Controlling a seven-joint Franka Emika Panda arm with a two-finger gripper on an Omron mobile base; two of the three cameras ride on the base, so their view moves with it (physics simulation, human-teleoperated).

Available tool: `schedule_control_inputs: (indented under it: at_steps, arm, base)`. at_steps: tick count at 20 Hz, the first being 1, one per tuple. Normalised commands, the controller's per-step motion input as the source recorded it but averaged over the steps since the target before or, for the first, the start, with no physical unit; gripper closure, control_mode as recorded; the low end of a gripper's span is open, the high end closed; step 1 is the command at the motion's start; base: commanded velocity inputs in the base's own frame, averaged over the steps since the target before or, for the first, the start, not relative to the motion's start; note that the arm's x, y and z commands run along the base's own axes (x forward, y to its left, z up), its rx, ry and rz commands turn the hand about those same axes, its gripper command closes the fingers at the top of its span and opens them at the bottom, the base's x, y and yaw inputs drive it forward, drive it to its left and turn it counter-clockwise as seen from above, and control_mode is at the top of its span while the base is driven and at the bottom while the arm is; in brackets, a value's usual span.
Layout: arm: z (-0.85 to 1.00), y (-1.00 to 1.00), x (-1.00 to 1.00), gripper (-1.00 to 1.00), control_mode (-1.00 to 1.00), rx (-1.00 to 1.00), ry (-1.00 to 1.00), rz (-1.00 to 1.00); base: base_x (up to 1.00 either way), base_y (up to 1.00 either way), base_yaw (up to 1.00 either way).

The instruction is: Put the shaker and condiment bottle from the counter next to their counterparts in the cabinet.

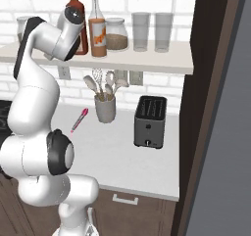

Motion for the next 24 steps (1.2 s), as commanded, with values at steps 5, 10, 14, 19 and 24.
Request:
schedule_control_inputs:
  at_steps: [5, 10, 14, 19, 24]
  arm:
    - [0.0, 0.0, 0.24, -1.0, -1.0, -0.02, -0.21, 0.07]
    - [0.06, 0.0, 0.38, -1.0, -1.0, -0.03, -0.35, 0.11]
    - [0.05, 0.0, 0.23, -1.0, -1.0, -0.04, -0.29, 0.1]
    - [0.0, 0.0, 0.01, -1.0, -1.0, 0.0, -0.12, 0.09]
    - [0.0, 0.0, 0.0, -1.0, -1.0, 0.0, -0.05, 0.08]
  base:
    - [0.0, 0.0, 0.0]
    - [0.0, 0.0, 0.0]
    - [0.0, 0.0, 0.0]
    - [0.0, 0.0, 0.0]
    - [0.0, 0.0, 0.0]
